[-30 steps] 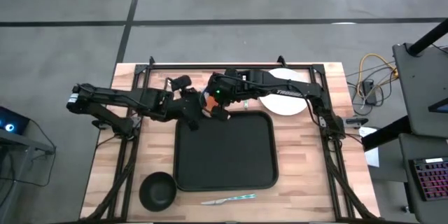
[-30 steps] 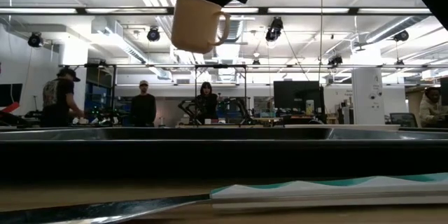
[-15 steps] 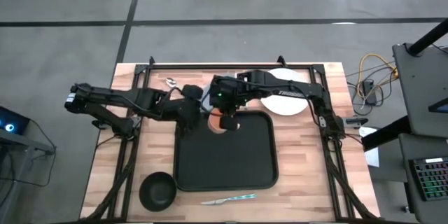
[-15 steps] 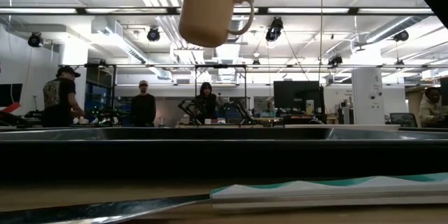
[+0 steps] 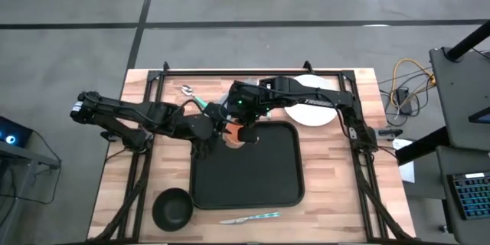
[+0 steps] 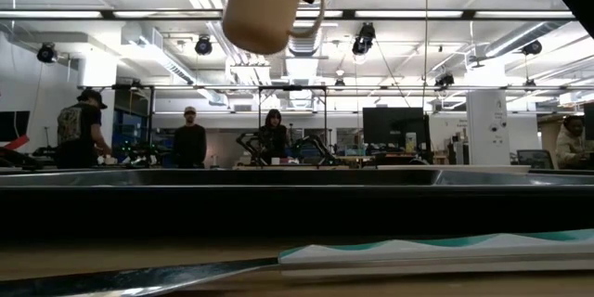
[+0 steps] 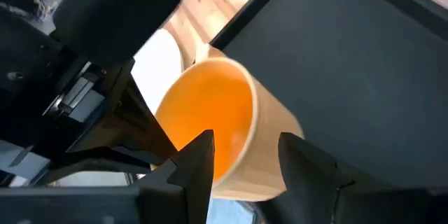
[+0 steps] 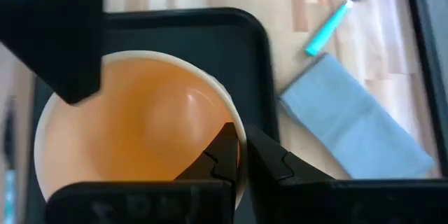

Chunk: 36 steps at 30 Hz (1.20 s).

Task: Set up tray
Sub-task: Put the mug on the tray

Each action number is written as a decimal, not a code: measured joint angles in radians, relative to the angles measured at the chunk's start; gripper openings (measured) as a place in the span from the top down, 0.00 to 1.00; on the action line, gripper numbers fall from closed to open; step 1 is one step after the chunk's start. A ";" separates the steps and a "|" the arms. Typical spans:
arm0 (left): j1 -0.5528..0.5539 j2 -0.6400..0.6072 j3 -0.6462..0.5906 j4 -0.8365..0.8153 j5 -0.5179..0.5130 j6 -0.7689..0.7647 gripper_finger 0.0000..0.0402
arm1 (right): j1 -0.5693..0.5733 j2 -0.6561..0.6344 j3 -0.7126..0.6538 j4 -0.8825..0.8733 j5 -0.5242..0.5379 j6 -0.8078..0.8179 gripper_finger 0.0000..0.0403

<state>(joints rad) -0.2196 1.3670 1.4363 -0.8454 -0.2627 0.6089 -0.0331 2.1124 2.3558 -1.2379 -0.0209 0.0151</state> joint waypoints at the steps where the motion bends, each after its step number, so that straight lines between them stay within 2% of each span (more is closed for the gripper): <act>1: -0.004 -0.001 -0.006 0.007 -0.003 -0.001 0.65 | 0.001 0.000 0.000 0.010 -0.007 0.004 0.98; 9: -0.035 -0.001 -0.028 0.007 -0.004 -0.004 0.65 | -0.001 0.003 -0.002 -0.003 -0.020 -0.001 0.98; 14: -0.059 -0.001 -0.015 0.010 0.003 0.001 0.65 | -0.022 0.004 -0.001 0.006 -0.071 0.005 0.98; 18: -0.089 0.000 -0.012 0.015 -0.002 0.082 0.65 | -0.032 0.004 0.000 0.003 -0.120 0.007 0.98; 21: -0.107 0.000 -0.016 0.014 -0.097 0.162 0.65 | -0.052 0.004 -0.002 -0.001 -0.176 0.044 0.98; 24: -0.106 0.004 -0.018 0.000 -0.190 0.167 0.65 | -0.063 0.005 -0.003 -0.003 -0.179 0.071 0.98; 29: -0.097 0.013 -0.019 -0.021 -0.194 0.158 0.65 | -0.077 0.028 -0.002 -0.004 -0.179 0.142 0.98; 36: -0.092 0.055 -0.018 -0.122 -0.201 0.102 0.65 | -0.078 0.059 -0.002 -0.008 -0.186 0.145 0.98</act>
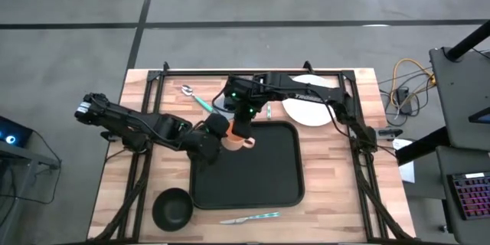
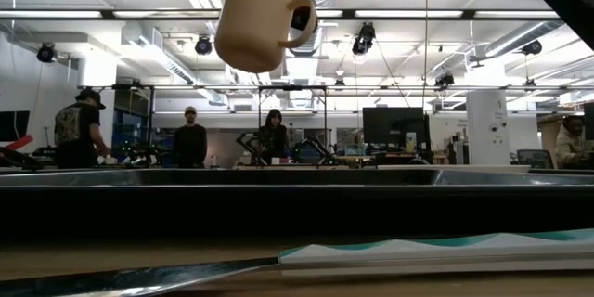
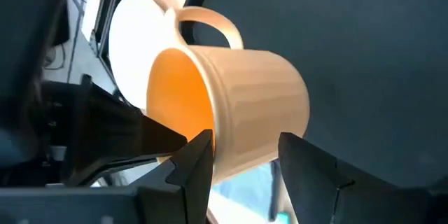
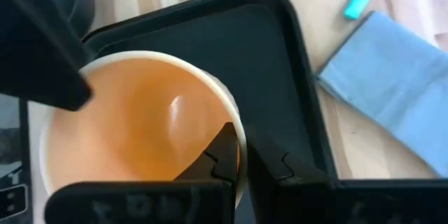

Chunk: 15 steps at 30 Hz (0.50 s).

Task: Set up tray
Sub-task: Put the mug on the tray

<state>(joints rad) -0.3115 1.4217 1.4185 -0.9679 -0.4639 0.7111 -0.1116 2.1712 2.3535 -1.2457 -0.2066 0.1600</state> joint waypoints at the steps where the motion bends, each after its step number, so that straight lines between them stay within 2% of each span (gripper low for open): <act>1: 0.000 0.001 0.000 0.000 0.000 -0.011 0.65 | 0.000 0.000 0.000 0.002 -0.001 -0.001 0.98; 6: 0.003 0.004 0.002 0.002 -0.021 -0.022 0.65 | 0.004 -0.001 0.000 0.013 -0.003 -0.014 0.98; 15: 0.010 0.005 0.001 0.010 0.022 -0.023 0.65 | 0.024 -0.003 0.001 0.019 -0.004 -0.041 0.98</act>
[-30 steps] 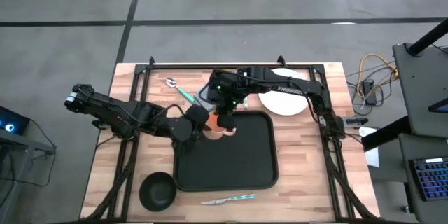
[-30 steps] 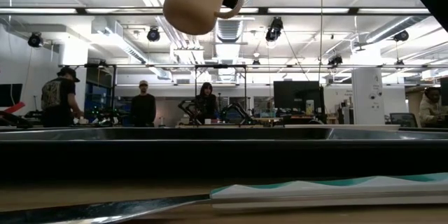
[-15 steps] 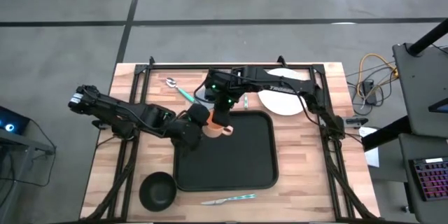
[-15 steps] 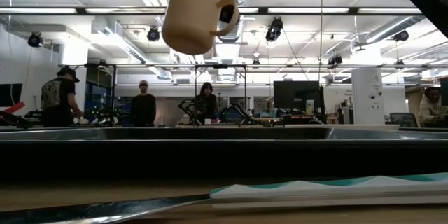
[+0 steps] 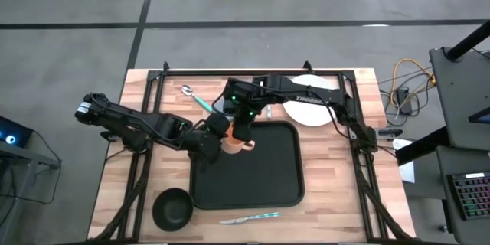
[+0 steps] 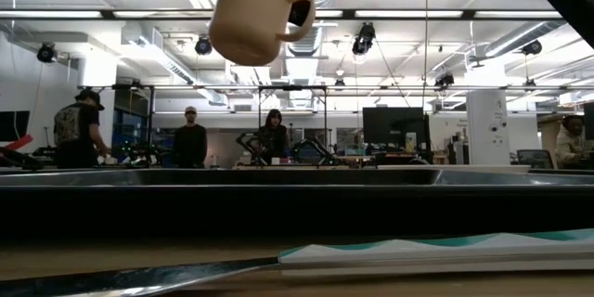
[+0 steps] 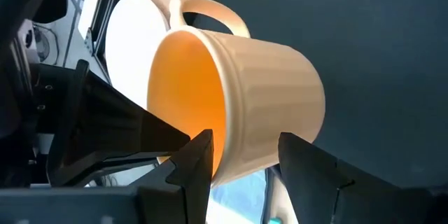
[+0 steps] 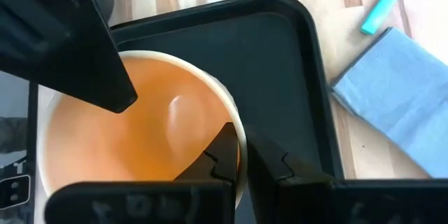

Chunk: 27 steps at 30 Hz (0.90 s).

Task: Set up tray
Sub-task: Put the mug on the tray

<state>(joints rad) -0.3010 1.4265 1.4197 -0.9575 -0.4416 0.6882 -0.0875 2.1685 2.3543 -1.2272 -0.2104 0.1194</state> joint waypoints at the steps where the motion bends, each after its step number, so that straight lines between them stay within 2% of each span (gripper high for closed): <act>1: 0.000 0.000 0.000 0.003 0.000 0.000 0.65 | 0.000 0.000 0.000 0.000 0.000 -0.003 0.98; 4: 0.000 0.000 -0.001 0.019 0.003 0.000 0.70 | 0.000 -0.001 0.002 0.001 -0.004 -0.021 0.98; 10: -0.001 0.001 -0.002 0.030 0.020 0.001 0.96 | 0.000 -0.006 0.002 0.053 -0.008 -0.047 0.96; 18: -0.001 0.003 -0.003 0.043 0.008 -0.020 0.99 | 0.001 -0.037 0.004 0.092 -0.012 -0.053 0.86; 24: -0.001 0.001 0.023 0.053 -0.003 -0.032 1.00 | 0.001 -0.086 0.004 0.089 -0.075 -0.066 0.75; 27: -0.001 0.001 0.024 0.041 -0.011 -0.065 1.00 | 0.001 -0.127 0.003 0.078 -0.056 -0.050 0.69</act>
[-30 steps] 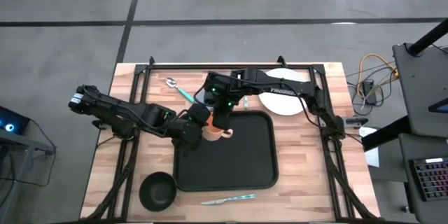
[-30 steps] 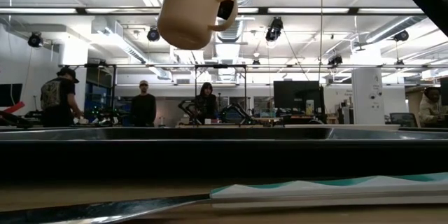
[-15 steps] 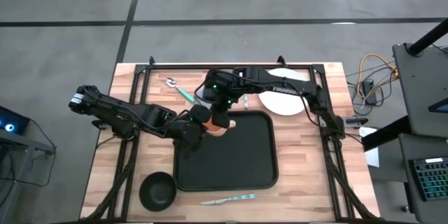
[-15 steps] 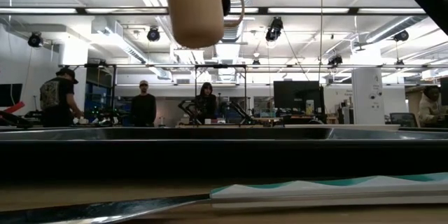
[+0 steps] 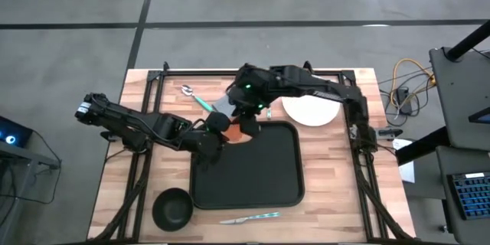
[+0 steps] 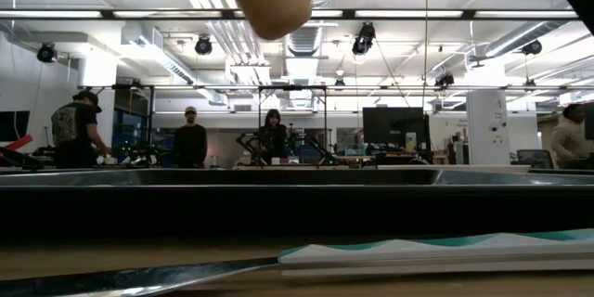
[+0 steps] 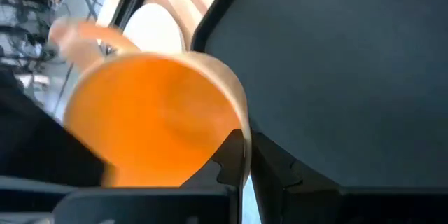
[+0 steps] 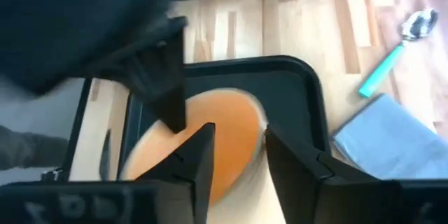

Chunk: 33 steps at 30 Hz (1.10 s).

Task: Set up tray
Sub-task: Put the mug on the tray

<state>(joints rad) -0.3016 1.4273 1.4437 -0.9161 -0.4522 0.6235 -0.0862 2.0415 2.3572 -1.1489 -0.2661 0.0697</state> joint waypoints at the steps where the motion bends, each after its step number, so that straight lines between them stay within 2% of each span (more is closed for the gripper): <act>1: 0.001 0.000 0.000 -0.022 -0.001 -0.022 1.00 | -0.001 -0.019 0.000 0.001 0.013 0.005 0.67; 4: 0.004 0.002 -0.002 -0.098 0.001 -0.120 1.00 | -0.004 -0.096 0.000 0.000 0.090 0.025 0.61; 6: 0.006 0.004 -0.004 -0.152 0.001 -0.179 1.00 | -0.001 -0.153 0.000 -0.022 0.192 0.050 0.58; 10: 0.016 0.004 -0.004 -0.197 0.004 -0.335 1.00 | 0.039 -0.240 -0.006 -0.210 0.463 0.155 0.55; 14: 0.065 0.003 -0.007 -0.224 0.058 -0.491 1.00 | 0.103 -0.287 -0.044 -0.322 0.582 0.234 0.55; 16: 0.104 0.003 -0.020 -0.225 0.107 -0.550 1.00 | 0.157 -0.314 -0.095 -0.318 0.639 0.241 0.55; 19: 0.154 0.003 -0.048 -0.225 0.152 -0.623 1.00 | 0.242 -0.354 -0.207 -0.318 0.784 0.289 0.55; 22: 0.168 0.002 -0.080 -0.221 0.189 -0.582 1.00 | 0.309 -0.408 -0.358 -0.309 0.931 0.371 0.55; 26: 0.165 -0.002 -0.132 -0.233 0.286 -0.518 1.00 | 0.369 -0.519 -0.567 -0.301 0.948 0.500 0.55; 28: 0.166 -0.010 -0.159 -0.232 0.302 -0.518 1.00 | 0.401 -0.577 -0.674 -0.286 0.944 0.580 0.55; 31: 0.169 -0.023 -0.194 -0.224 0.305 -0.584 1.00 | 0.450 -0.668 -0.831 -0.200 0.944 0.665 0.56; 33: 0.177 -0.028 -0.210 -0.211 0.305 -0.681 1.00 | 0.484 -0.722 -0.927 -0.127 0.933 0.711 0.56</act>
<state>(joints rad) -0.1245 1.3996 1.2339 -1.1275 -0.1472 -0.0578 0.3975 1.3193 1.4300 -1.2756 0.6667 0.7811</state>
